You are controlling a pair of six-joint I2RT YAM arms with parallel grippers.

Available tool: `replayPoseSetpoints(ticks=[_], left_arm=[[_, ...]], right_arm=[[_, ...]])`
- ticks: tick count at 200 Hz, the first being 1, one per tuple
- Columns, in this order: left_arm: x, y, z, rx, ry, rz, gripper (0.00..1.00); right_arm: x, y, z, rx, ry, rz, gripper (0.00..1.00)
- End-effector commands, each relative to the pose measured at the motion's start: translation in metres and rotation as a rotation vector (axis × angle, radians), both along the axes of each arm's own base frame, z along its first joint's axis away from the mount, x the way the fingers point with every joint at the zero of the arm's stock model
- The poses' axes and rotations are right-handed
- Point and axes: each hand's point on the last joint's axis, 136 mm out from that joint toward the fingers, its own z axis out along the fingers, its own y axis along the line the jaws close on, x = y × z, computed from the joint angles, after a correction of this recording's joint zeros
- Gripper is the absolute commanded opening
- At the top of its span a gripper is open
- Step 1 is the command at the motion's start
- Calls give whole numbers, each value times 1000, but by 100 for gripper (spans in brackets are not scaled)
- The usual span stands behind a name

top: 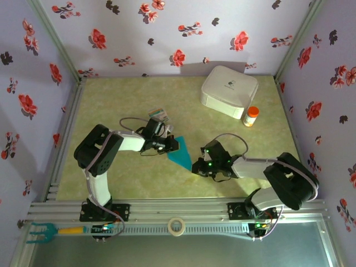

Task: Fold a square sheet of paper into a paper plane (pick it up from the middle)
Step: Fourth fold the wing at the center of the table.

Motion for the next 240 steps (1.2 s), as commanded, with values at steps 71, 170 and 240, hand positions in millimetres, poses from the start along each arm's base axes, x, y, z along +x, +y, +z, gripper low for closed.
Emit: replayPoseSetpoints(ticks=[71, 170, 240], left_arm=[[-5, 18, -23, 59, 63, 76, 0], [-5, 16, -18, 22, 64, 100, 0], [-4, 13, -16, 15, 69, 97, 0]], right_arm=[[15, -12, 29, -60, -75, -88, 9], [27, -17, 34, -45, -41, -188, 30], [28, -15, 31, -11, 19, -233, 42]])
